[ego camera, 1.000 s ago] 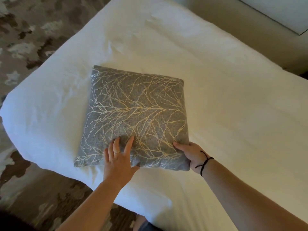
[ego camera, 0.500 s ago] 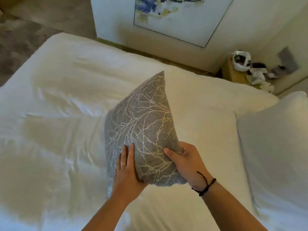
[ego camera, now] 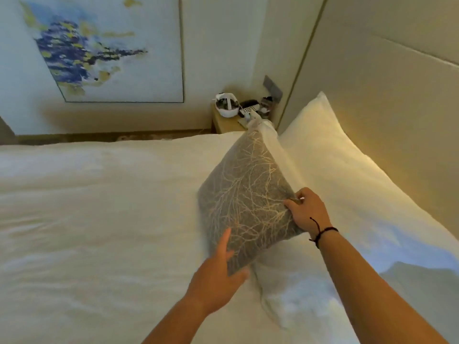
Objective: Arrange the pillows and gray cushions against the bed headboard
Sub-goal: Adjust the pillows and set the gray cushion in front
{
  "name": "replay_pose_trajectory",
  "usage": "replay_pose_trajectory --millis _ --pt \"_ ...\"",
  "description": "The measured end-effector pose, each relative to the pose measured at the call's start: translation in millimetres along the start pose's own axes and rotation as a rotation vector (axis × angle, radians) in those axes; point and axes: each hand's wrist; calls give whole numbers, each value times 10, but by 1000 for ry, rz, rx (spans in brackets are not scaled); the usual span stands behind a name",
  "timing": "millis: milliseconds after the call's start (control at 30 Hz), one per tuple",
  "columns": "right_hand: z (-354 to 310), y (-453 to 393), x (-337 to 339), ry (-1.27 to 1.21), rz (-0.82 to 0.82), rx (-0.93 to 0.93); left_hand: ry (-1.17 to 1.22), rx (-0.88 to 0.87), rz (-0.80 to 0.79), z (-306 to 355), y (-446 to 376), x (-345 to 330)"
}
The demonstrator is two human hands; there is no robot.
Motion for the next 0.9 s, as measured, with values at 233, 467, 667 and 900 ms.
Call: replay_pose_trajectory --millis 233,467,667,900 --pt "975 -198 -131 -130 -96 -18 -58 139 -34 280 -163 -570" --pt "1213 100 -20 -69 -220 100 -138 176 99 770 -512 -565" --pt "1857 402 233 97 -125 -27 -199 84 74 1020 -727 -878" --pt "2299 679 377 -53 -252 -197 -248 14 -7 1032 -914 -1139"
Point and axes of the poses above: each hand's wrist, its own y-axis away from the middle knuckle, its own x-axis out of the back of the hand, z = x × y, and after that the axes turned 12 degrees about -z, right-handed
